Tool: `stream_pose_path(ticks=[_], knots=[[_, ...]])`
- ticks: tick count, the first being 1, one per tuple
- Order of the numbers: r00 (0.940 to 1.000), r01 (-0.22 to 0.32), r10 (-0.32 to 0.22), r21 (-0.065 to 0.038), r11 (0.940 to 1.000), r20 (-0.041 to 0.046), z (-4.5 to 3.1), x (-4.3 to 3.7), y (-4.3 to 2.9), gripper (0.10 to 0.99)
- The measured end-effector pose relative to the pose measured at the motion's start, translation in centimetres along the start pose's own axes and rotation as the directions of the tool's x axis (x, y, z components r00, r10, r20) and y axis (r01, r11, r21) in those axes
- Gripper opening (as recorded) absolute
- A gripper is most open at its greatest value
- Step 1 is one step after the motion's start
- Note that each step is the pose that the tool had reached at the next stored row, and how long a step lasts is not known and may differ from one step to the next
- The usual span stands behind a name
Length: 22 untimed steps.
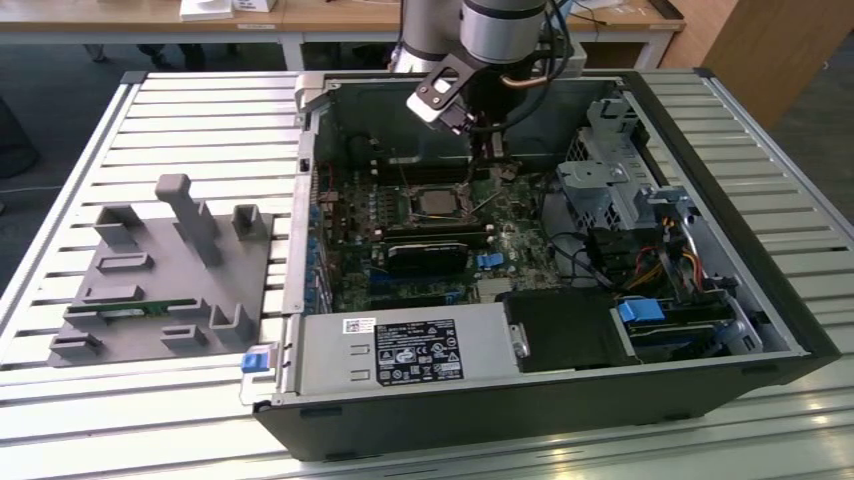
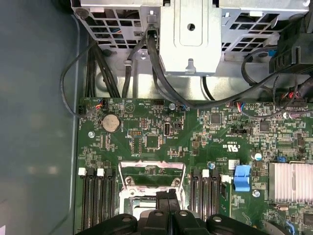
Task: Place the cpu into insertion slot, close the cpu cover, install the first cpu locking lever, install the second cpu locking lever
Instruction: 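Close the cpu cover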
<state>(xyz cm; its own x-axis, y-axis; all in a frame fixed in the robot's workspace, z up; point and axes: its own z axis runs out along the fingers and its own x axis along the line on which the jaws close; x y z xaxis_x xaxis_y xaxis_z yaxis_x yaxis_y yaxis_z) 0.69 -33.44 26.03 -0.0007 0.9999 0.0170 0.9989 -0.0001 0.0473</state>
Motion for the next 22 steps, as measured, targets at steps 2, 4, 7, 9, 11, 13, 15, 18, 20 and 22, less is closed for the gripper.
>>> stream_pose_path(ticks=[2, 4, 7, 9, 11, 13, 15, 18, 20, 22], knots=[[1.0000, 0.000, 0.000, 0.000, 1.0000, 0.0000, 0.00, 0.00, 0.06, 0.106], [1.0000, 0.000, 0.000, 0.000, 1.0000, 0.0002, 0.00, 0.00, 0.21, 0.106], [1.0000, 0.000, 0.000, 0.000, 1.0000, 0.0003, 0.01, 0.01, 0.48, 0.106], [1.0000, 0.000, 0.000, 0.000, 1.0000, 0.0005, 0.02, 0.06, 0.69, 0.106], [1.0000, 0.000, 0.000, 0.000, 1.0000, 0.0002, 0.04, 0.08, 0.89, 0.106], [1.0000, 0.000, 0.000, 0.000, 1.0000, 0.0001, 0.05, 0.09, 1.03, 0.106], [1.0000, 0.000, 0.000, 0.000, 1.0000, 0.0003, 0.06, 0.12, 1.28, 0.106], [1.0000, 0.000, 0.000, 0.000, 1.0000, 0.0002, 0.07, 0.14, 1.55, 0.106], [1.0000, 0.000, 0.000, 0.000, 1.0000, 0.0003, 0.08, 0.16, 1.70, 0.106], [1.0000, 0.000, 0.000, 0.000, 1.0000, 0.0003, 0.09, 0.17, 1.82, 0.106]])
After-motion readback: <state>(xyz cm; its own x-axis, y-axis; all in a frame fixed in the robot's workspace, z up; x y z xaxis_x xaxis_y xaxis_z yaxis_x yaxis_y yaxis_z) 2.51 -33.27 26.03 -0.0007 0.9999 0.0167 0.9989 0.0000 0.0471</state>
